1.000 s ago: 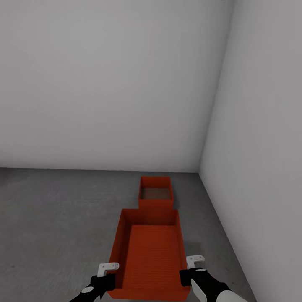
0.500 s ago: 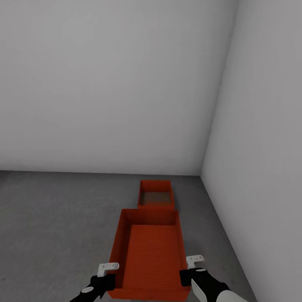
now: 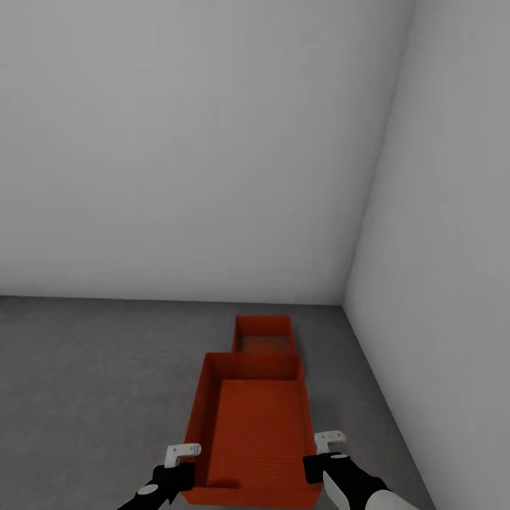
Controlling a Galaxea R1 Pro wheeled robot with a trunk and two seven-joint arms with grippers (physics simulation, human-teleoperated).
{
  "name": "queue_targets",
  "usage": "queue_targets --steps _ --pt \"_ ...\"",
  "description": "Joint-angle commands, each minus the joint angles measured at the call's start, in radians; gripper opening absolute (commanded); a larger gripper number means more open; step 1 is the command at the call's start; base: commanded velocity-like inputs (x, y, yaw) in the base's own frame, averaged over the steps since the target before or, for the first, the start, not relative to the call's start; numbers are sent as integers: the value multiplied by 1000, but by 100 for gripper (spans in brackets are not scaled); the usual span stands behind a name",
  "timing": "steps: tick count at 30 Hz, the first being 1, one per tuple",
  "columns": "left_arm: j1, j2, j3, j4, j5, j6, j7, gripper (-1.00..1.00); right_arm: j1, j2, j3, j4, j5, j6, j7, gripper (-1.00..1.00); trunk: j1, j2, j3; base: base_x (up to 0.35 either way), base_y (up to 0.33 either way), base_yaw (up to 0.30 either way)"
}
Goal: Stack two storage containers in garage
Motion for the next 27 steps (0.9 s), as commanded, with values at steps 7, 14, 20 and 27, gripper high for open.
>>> queue_targets --steps 7,14,20,27 --pt "-1 10 -24 2 9 -3 6 -100 0 -1 62 -3 -8 7 45 -100 1 0 -1 344 0 0" --pt "-1 10 -24 2 9 -3 6 -100 0 -1 62 -3 -8 7 45 -100 1 0 -1 344 0 0" --pt "-1 10 -24 2 10 -4 7 -100 0 -1 62 -3 -8 7 45 -100 1 0 -1 344 0 0" --pt "-1 10 -24 2 10 -4 7 -100 0 -1 62 -3 -8 6 45 -100 1 0 -1 344 0 0"
